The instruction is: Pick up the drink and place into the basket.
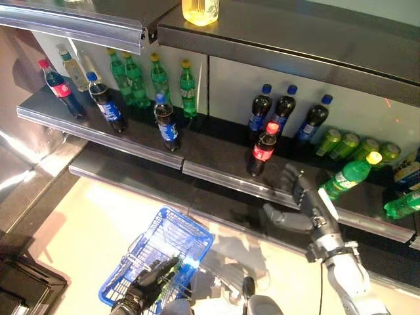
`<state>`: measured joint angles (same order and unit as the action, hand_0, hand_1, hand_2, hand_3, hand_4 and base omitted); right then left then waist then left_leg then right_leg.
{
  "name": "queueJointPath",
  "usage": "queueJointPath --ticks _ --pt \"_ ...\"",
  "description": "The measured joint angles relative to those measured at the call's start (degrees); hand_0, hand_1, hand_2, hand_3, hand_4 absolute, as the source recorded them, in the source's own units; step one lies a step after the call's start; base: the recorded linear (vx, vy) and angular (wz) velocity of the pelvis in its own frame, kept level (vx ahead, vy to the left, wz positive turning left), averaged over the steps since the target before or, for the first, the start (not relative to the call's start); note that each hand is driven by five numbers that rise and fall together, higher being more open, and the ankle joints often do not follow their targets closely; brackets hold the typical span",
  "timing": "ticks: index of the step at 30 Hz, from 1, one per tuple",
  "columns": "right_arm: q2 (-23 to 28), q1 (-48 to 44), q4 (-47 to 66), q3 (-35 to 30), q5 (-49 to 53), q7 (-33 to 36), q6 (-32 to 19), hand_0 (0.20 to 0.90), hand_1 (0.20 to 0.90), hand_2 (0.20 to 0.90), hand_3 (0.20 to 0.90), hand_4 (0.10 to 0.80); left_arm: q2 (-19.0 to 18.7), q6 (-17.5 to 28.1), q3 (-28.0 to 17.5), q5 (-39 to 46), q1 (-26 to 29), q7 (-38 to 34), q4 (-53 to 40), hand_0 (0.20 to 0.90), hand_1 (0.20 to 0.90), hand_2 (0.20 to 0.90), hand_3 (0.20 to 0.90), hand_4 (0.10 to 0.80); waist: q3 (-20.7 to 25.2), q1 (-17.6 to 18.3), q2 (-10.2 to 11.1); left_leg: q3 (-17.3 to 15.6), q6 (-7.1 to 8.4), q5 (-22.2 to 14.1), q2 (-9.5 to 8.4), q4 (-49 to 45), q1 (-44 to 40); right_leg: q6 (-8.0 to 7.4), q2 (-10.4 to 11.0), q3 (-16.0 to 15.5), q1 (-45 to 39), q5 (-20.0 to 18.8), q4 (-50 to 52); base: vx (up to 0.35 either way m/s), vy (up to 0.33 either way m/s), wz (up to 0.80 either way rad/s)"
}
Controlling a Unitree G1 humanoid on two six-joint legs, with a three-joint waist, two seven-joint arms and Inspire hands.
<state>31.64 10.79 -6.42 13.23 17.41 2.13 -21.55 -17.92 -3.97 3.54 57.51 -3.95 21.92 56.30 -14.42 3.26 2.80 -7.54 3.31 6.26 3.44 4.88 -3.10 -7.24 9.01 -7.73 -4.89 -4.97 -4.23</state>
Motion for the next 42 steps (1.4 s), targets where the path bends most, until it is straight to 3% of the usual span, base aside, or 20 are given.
queueJointPath --ticks 13,19,22,23,25,26,27,28,31,32,34,35,37,38,40,41,42 --pt "-5.11 2.17 -26.74 2.57 -4.77 3.92 5.11 0.9 0.9 0.9 0.9 0.8 0.92 1.02 0.05 -0.42 0.43 -0.2 2.33 0.3 0.3 0.3 0.2 0.1 1.72 -0.02 -0.03 0.2 -0.26 -0.31 -0.04 0.41 0.03 -0.17 0.07 -1.04 -0.39 0.06 -0.61 0.009 0.04 0.02" --pt "-10.67 1.91 -38.28 2.12 -5.05 5.17 5.49 0.9 0.9 0.9 0.9 0.8 0.93 1.01 -0.9 -2.59 1.22 -0.14 4.42 0.3 0.3 0.3 0.2 0.1 3.74 -0.12 1.27 -0.22 -0.33 -0.37 -0.28 0.42 -0.33 -0.34 0.11 -0.82 -0.11 0.29 -0.58 0.018 0.121 -0.04" --pt "-14.05 1.49 -43.47 0.11 -4.97 5.61 5.3 0.9 0.9 0.9 0.9 0.8 0.78 1.02 -1.04 -4.79 1.47 0.2 5.69 0.3 0.3 0.3 0.2 0.1 4.33 -0.25 2.14 -2.32 -0.52 -0.92 -0.35 0.43 -1.47 -0.36 0.41 0.42 0.54 0.6 0.09 -0.031 0.111 -0.38" --pt "-14.56 1.4 -44.44 -0.38 -4.97 5.64 5.31 0.9 0.9 0.9 0.9 0.8 0.54 1.01 -1.15 -5.46 1.07 0.31 5.68 0.3 0.3 0.3 0.2 0.1 4.51 -0.7 2.39 -3.86 -0.52 -1.25 -0.02 0.48 -2.02 -0.65 0.99 -0.02 1.44 0.5 0.84 -0.111 0.089 -0.76" --pt "-15.03 1.12 -46.79 -1.14 -4.98 5.56 4.53 0.9 0.9 0.9 0.9 0.8 0.1 0.78 -2.17 -5.5 0.59 0.32 5.64 0.3 0.3 0.3 0.2 0.1 4.86 -1.59 3.04 -8.16 -0.55 -1.92 0.13 0.53 -2.72 -1.97 3.37 -5.42 4.05 -0.48 3.1 -0.165 0.049 -1.0" --pt "-15.34 0.65 -48.46 -1.4 -4.98 5.37 4.26 0.9 0.9 0.9 0.9 0.8 -0.55 0.59 -2.42 -5.49 0.19 0.31 5.63 0.3 0.3 0.3 0.2 0.1 4.89 -1.57 3.19 -9.22 -0.5 -2.22 0.39 0.53 -2.77 -3.06 3.85 -6.54 4.2 -1.76 3.7 -0.169 -0.005 -0.68" --pt "-15.51 0.49 -49.6 -2.07 -4.97 5.24 4.1 0.9 0.9 0.9 0.9 0.8 -0.93 0.29 -2.4 -5.49 0.25 0.16 5.67 0.3 0.3 0.3 0.2 0.1 4.85 -0.92 3.29 -9.16 -0.46 -2.27 0.64 0.55 -2.83 -2.5 3.62 -6.76 4.49 -2.48 4.44 -0.183 -0.035 -0.33" --pt "-15.51 0.37 -51.33 -3.02 -4.85 5.25 4.07 0.9 0.9 0.9 0.9 0.8 -1.14 0.25 -2.23 -5.62 0.57 0.17 5.69 0.3 0.3 0.3 0.2 0.1 4.78 -0.14 3.19 -9.43 -0.43 -2.26 0.9 0.54 -2.8 -2.9 3.22 -7.75 5.42 -2.79 5.95 -0.162 -0.024 -0.12" --pt "-15.47 -0.35 -53.25 -3.11 -4.74 5.07 4.17 0.9 0.9 0.9 0.9 0.8 -1.24 0.27 -2.03 -6.68 1.76 0.17 6.14 0.3 0.3 0.3 0.2 0.1 4.26 -0.24 2.38 -10.68 -0.37 -2.24 3.11 0.53 -2.26 -5.71 1.92 -9.38 8.32 -4.2 7.75 -0.159 -0.054 -0.32" --pt "-15.61 -0.91 -53.74 -2.86 -4.61 4.85 4.18 0.9 0.9 0.9 0.9 0.8 -1.3 0.27 -1.8 -6.71 1.83 0.17 6.26 0.3 0.3 0.3 0.2 0.1 4.27 -0.03 2.38 -10.89 -0.2 -2.16 3.23 0.5 -1.92 -6.01 1.82 -9.39 9.49 -1.94 9.75 -0.089 -0.057 -0.29" --pt "-15.94 -1.14 -54.07 -2.73 -4.64 4.45 4.42 0.9 0.9 0.9 0.9 0.8 -0.98 0.54 -1.05 -6.61 2.66 0.19 7.84 0.3 0.3 0.3 0.2 0.1 3.99 0.11 1.86 -10.62 1.47 -2.14 4.13 -2.24 -1.34 0.79 -0.51 -9.17 9.33 5.69 14.81 -0.07 0.042 0.0" --pt "-15.67 -1.37 -54.14 -2.68 -4.78 4.19 4.54 0.9 0.9 0.9 0.9 0.8 -0.59 0.62 -0.81 -6.51 3.6 0.17 8.21 0.3 0.3 0.3 0.2 0.1 3.44 0.14 1.27 -9.63 1.95 -3.2 4.4 -5.19 -0.31 4.57 -1.15 -8.47 8.02 5.65 12.93 -0.05 0.161 0.13" --pt "-14.86 -4.47 -57.28 -2.72 -4.82 4.06 4.65 0.9 0.9 0.9 0.9 0.8 0.17 1.52 0.19 -6.5 6.36 0.15 8.58 0.3 0.3 0.3 0.2 0.1 1.3 -0.58 1.16 -3.64 4.47 -4.07 5.25 -16.2 3.18 6.22 -1.09 -5.87 5.77 5.55 11.18 -0.011 0.22 -0.09" --pt "-14.09 -4.86 -57.38 -2.81 -4.81 4.08 4.61 0.9 0.9 0.9 0.9 0.8 0.65 1.72 0.21 -6.51 6.7 0.21 8.44 0.3 0.3 0.3 0.2 0.1 1.31 -0.63 0.43 -3.65 4.5 -4.19 5.85 -16.88 3.27 6.32 -1.01 -5.85 5.18 5.12 10.56 0.031 0.259 -0.44" --pt "-10.68 -5.77 -57.51 -3.05 -4.81 4.27 3.35 0.9 0.9 0.9 0.9 0.8 2.69 2.04 0.26 -6.54 6.67 1.13 8.54 0.3 0.3 0.3 0.2 0.1 1.74 -0.29 -3.84 -4.48 4.06 -4.2 7.02 -13.79 2.06 6.21 -1.63 -5.99 4.88 4.88 10.44 0.084 0.328 -0.43" --pt "-8.82 -5.92 -57.68 -3.27 -4.81 4.37 3.23 0.9 0.9 0.9 0.9 0.8 4.0 2.09 0.32 -6.56 6.82 1.58 8.63 0.3 0.3 0.3 0.2 0.1 2.57 0.36 -6.3 -2.39 4.01 -4.21 6.14 -10.6 1.94 5.73 -1.44 -5.57 5.41 5.06 10.69 0.095 0.342 -0.23" --pt "-8.48 -5.91 -58.16 -3.31 -4.91 4.37 3.24 0.9 0.9 0.9 0.9 0.8 4.35 2.23 0.31 -6.53 6.97 1.77 8.65 0.3 0.3 0.3 0.2 0.1 2.86 0.26 -6.78 -1.6 3.98 -4.21 5.31 -9.58 1.78 5.55 -1.44 -4.46 5.72 5.11 10.73 0.076 0.354 -0.3"
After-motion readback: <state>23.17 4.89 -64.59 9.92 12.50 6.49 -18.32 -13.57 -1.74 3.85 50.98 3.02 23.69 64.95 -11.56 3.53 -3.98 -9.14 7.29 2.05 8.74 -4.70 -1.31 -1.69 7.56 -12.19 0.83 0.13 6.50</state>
